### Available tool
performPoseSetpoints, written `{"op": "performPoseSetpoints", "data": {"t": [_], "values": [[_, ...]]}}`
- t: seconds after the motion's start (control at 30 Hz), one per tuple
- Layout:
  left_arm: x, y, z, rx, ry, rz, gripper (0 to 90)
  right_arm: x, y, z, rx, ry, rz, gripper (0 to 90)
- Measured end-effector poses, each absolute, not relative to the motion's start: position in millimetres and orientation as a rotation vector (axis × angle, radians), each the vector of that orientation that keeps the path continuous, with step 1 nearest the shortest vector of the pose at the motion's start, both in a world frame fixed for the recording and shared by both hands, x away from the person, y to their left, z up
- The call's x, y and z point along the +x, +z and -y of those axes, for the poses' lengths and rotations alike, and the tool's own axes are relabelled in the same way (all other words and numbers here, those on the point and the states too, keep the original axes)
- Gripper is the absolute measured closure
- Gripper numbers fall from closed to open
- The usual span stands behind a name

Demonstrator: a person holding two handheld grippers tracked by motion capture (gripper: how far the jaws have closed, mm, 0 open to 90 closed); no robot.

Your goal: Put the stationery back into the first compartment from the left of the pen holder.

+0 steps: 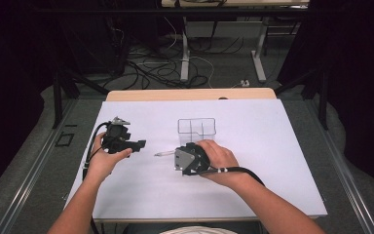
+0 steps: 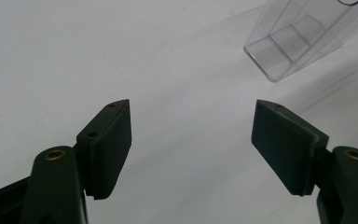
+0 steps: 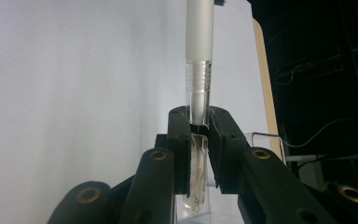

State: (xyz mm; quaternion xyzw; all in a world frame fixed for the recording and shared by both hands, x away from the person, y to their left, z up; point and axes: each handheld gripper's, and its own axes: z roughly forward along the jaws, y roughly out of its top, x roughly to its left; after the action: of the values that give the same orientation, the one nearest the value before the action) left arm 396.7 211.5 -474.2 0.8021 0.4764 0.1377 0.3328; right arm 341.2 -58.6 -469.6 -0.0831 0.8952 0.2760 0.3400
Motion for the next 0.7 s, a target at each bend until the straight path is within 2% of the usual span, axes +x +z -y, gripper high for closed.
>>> {"op": "performPoseSetpoints", "data": {"t": [0.4, 0.7], "values": [[399, -479, -210, 2.081, 0.348, -1.233, 17.1, 371, -445, 69, 0.023, 0.927, -2.322, 79.8], [399, -480, -208, 2.067, 0.343, -1.219, 12.0, 395, -431, 73, 0.194, 1.102, -2.312, 79.7]]}}
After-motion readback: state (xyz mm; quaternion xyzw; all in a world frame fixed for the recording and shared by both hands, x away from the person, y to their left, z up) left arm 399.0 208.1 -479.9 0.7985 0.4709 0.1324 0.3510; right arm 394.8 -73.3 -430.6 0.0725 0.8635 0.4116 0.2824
